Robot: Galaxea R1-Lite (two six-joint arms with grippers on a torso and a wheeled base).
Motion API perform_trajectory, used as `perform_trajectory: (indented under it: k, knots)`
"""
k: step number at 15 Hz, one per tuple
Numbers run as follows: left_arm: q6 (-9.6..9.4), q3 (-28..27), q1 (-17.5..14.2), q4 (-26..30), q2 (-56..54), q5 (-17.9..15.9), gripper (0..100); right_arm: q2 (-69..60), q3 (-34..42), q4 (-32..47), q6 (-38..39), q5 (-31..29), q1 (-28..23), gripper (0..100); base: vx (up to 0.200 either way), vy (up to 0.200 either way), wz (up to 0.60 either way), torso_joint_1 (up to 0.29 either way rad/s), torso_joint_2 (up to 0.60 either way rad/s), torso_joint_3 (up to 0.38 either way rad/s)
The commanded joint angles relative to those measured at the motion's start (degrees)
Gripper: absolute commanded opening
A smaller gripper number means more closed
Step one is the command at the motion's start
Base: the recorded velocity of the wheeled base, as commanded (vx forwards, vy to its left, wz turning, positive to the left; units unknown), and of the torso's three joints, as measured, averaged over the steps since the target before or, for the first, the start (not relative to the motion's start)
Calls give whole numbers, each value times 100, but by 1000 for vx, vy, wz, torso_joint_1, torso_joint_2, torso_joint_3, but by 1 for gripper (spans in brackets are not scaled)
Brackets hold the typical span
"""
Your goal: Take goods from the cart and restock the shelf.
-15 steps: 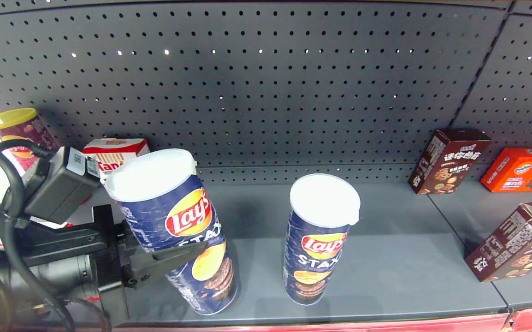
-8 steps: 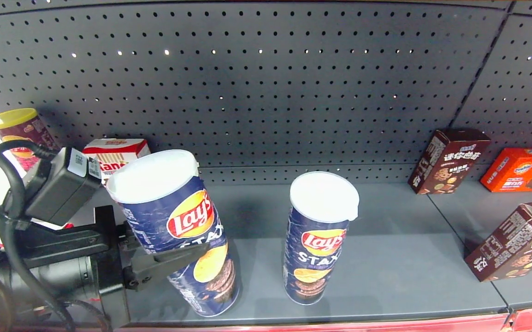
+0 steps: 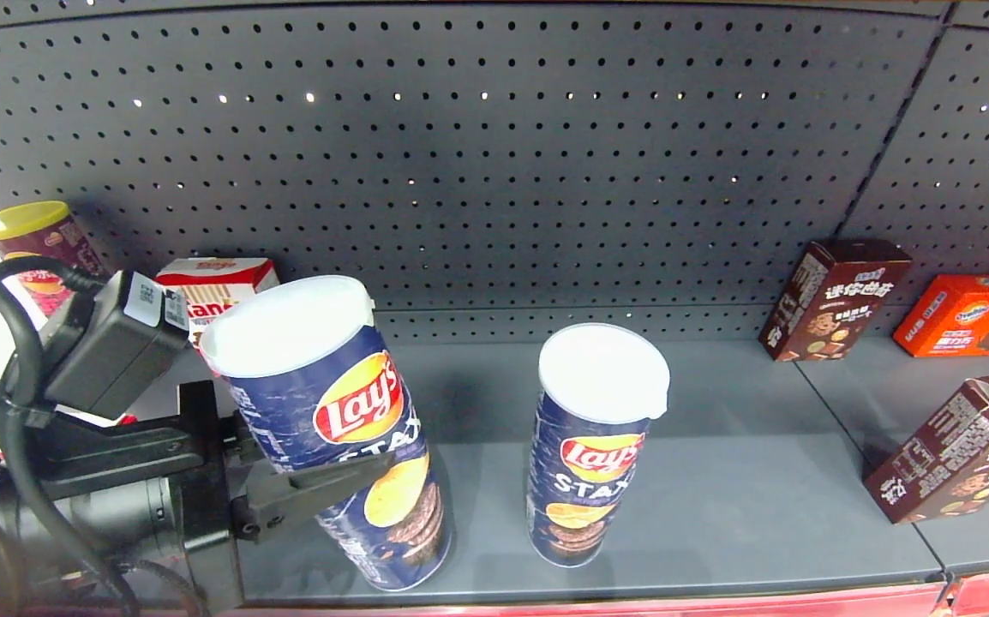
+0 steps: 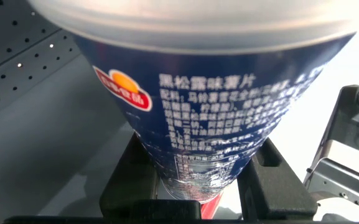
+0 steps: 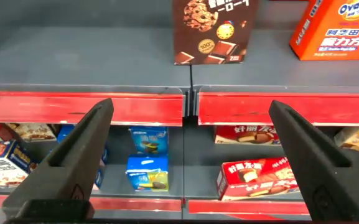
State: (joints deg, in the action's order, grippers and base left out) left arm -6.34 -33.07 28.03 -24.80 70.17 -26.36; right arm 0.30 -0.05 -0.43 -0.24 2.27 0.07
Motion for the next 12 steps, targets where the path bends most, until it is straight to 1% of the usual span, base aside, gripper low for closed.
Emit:
perform_trajectory:
  k: [1,2,3,6,7,8,10,12]
  knots:
    - [27,-50,-60,1,-82,16,0,13,5,-1,-2,2,1,100,0,0,0,0,0,0]
    - [27,-50,-60,1,-82,16,0,13,5,-1,-2,2,1,100,0,0,0,0,0,0]
    - [54,-261,-60,71,-109,-10,0,13,5,-1,-2,2,1,100,0,0,0,0,0,0]
    - [54,-516,-52,19,85,-36,0,13,5,-1,-2,2,1,100,0,0,0,0,0,0]
    - [54,-630,-69,1,260,25,0,13,5,-1,-2,2,1,100,0,0,0,0,0,0]
    - [63,-657,-69,89,278,157,0,13,5,-1,-2,2,1,100,0,0,0,0,0,0]
    - [89,-674,80,150,427,166,0,13,5,-1,-2,2,1,100,0,0,0,0,0,0]
    - [45,-911,71,150,770,175,0,13,5,-1,-2,2,1,100,0,0,0,0,0,0]
